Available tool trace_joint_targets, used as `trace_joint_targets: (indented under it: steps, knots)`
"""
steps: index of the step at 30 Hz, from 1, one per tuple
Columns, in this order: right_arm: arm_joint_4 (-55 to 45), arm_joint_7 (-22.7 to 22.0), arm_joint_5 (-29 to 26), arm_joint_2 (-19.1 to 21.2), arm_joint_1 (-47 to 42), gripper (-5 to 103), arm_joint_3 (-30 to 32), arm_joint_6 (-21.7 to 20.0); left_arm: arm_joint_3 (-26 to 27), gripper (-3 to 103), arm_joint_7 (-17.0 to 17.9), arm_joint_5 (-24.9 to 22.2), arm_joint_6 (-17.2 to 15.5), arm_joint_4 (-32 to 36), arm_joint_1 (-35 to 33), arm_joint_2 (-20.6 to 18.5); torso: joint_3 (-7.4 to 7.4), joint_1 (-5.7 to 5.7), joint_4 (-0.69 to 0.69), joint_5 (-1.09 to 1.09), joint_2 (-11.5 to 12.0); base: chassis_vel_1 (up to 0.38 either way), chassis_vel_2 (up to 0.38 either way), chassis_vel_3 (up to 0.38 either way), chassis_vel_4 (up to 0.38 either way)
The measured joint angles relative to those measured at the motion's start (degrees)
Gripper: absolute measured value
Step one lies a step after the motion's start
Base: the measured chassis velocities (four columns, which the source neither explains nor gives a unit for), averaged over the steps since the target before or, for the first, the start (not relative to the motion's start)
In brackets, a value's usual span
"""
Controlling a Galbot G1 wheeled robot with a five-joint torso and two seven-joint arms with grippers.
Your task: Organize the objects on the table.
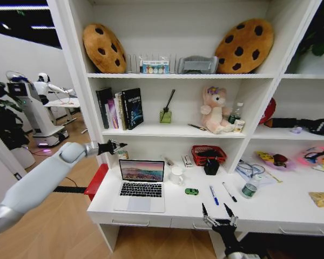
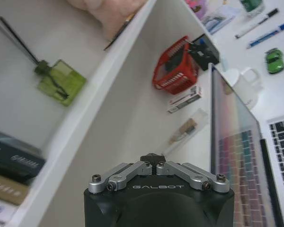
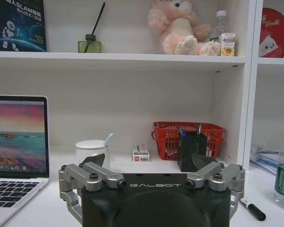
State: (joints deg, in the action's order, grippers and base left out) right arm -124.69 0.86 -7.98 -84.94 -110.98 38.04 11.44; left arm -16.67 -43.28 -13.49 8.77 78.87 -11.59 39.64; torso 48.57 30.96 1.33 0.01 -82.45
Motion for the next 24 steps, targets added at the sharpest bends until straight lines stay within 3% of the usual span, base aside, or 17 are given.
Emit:
trace_joint_targets:
  steps: [7,12,20,23,24]
  knots:
    - [0.82,-0.13,-0.31,-0.88,-0.6,100,0.54,1.22,-5.46,0,-1.86,1.71,0.96,0.33,2.06,1.61,-0.01,-0.01,0.0,-0.01,-0.01,0.0,0.0,0.0,0.0]
    - [0.84,-0.51,-0.58,-0.89,-0.63,100,0.9,1.38,-7.41,0,-6.32,1.75,1.0,1.55,3.77,1.25,0.0,0.0,0.01,0.0,-0.01,0.0,0.0,0.0,0.0]
    - [0.82,-1.66,-1.8,-0.98,-0.71,100,1.83,1.44,-7.11,0,-17.05,1.74,0.14,8.63,2.4,-3.95,-0.01,-0.01,-0.01,0.0,-0.01,0.0,0.0,0.0,0.0]
    - [0.84,-1.71,-1.83,-1.25,-0.86,100,1.86,1.54,-6.26,0,-18.21,2.17,0.01,10.32,0.69,-4.94,-0.01,-0.01,-0.01,-0.02,-0.01,0.0,0.0,0.0,0.0]
    - [0.88,-1.78,-1.78,-1.72,-1.26,100,1.9,1.86,-2.0,0,-17.6,3.52,-0.88,13.14,-5.63,-5.91,-0.01,-0.01,0.01,-0.02,-0.01,0.0,0.0,0.0,0.0]
